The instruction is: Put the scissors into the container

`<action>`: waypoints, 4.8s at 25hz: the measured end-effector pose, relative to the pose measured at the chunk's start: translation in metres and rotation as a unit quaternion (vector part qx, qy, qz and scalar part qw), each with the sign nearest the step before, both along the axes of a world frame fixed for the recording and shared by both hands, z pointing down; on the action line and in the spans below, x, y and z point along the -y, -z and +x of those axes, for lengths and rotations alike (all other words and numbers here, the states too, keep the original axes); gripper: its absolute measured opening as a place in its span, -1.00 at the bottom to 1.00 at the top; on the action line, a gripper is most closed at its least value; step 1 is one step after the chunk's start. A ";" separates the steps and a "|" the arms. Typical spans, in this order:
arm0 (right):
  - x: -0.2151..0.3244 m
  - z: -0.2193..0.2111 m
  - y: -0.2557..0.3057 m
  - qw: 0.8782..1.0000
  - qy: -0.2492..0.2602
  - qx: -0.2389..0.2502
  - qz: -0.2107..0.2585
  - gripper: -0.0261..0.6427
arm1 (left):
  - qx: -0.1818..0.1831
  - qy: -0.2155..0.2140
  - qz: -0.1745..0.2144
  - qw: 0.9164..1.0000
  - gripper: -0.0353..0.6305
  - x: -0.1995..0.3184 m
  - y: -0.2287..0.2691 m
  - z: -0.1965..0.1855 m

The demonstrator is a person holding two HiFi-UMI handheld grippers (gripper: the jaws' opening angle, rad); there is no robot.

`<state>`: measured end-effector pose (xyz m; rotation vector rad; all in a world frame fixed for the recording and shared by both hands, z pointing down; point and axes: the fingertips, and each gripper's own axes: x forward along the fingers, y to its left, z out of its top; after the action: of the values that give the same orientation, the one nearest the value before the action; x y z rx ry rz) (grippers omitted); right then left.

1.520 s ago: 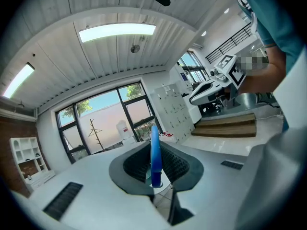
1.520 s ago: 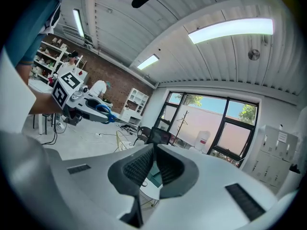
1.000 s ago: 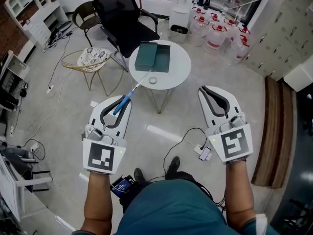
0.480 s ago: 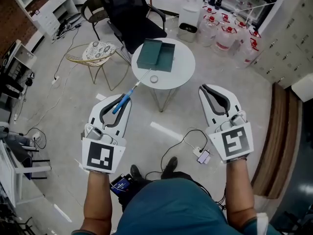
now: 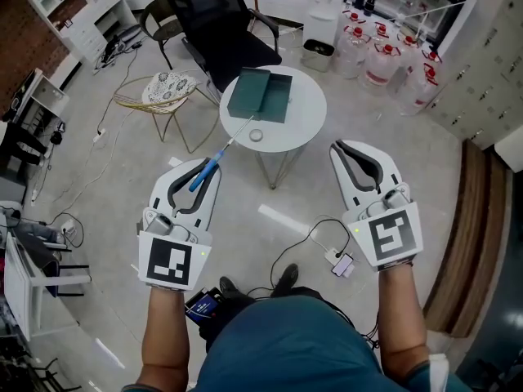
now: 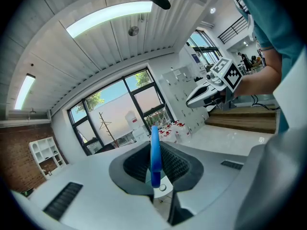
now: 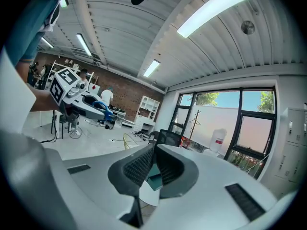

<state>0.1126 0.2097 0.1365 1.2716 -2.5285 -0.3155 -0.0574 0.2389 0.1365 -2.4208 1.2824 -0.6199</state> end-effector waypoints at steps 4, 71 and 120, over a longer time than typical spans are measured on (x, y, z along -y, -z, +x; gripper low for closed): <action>0.000 0.009 -0.001 1.000 0.003 0.004 0.000 -0.81 | 0.008 -0.001 0.004 1.000 -0.70 0.000 0.004 0.011; 0.263 -0.073 -0.013 0.987 -0.156 -0.031 -0.029 -0.81 | -0.023 -0.168 -0.029 0.985 -0.70 0.326 -0.029 -0.075; 0.439 -0.011 -0.116 0.992 -0.049 -0.019 -0.117 -0.80 | -0.012 0.001 -0.129 0.992 -0.70 0.472 -0.138 -0.041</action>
<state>0.1011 -0.2288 0.2529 1.2775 -2.3788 -0.0185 -0.0981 -0.2331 0.2743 -2.6410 1.2823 -0.8040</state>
